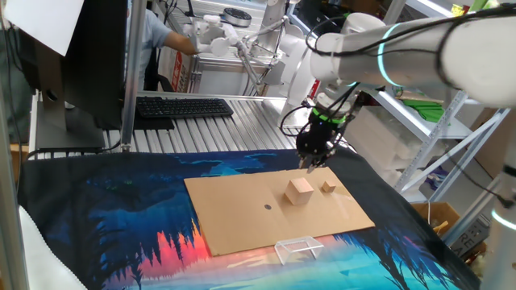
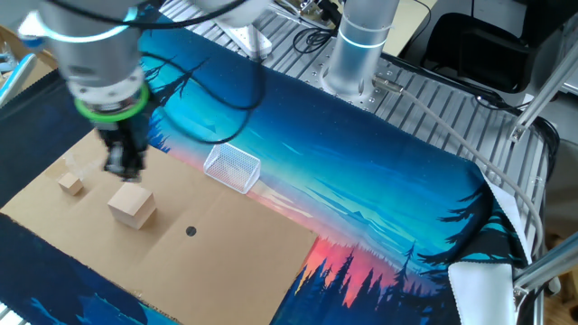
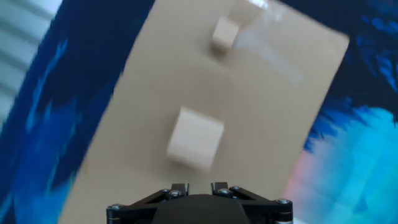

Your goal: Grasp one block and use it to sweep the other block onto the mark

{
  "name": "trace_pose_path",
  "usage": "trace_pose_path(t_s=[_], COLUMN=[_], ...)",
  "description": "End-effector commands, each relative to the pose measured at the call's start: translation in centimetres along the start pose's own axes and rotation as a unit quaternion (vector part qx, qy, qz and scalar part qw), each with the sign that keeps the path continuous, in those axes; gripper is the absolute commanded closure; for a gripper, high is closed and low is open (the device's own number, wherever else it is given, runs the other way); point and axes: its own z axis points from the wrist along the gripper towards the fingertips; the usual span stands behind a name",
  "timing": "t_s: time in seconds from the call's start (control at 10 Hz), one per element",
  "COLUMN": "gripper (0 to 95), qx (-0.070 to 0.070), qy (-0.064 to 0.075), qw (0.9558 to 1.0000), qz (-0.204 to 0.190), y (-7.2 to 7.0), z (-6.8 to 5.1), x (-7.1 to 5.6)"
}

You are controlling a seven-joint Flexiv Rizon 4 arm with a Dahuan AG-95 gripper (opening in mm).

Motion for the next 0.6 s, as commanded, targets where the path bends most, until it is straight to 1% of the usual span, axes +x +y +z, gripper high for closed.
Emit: trace_pose_path(t_s=[0.1, 0.3, 0.4, 0.6], gripper=[57.0, 57.0, 57.0, 57.0], qx=[-0.002, -0.007, -0.008, -0.009], qy=[-0.008, -0.008, -0.006, -0.007], qw=[0.9994, 0.9985, 0.9981, 0.9966], qz=[0.033, 0.053, 0.061, 0.082], y=[0.5, 0.2, -0.1, -0.5], z=[1.0, 1.7, 1.9, 2.1], x=[-4.9, -8.7, -10.1, -11.6])
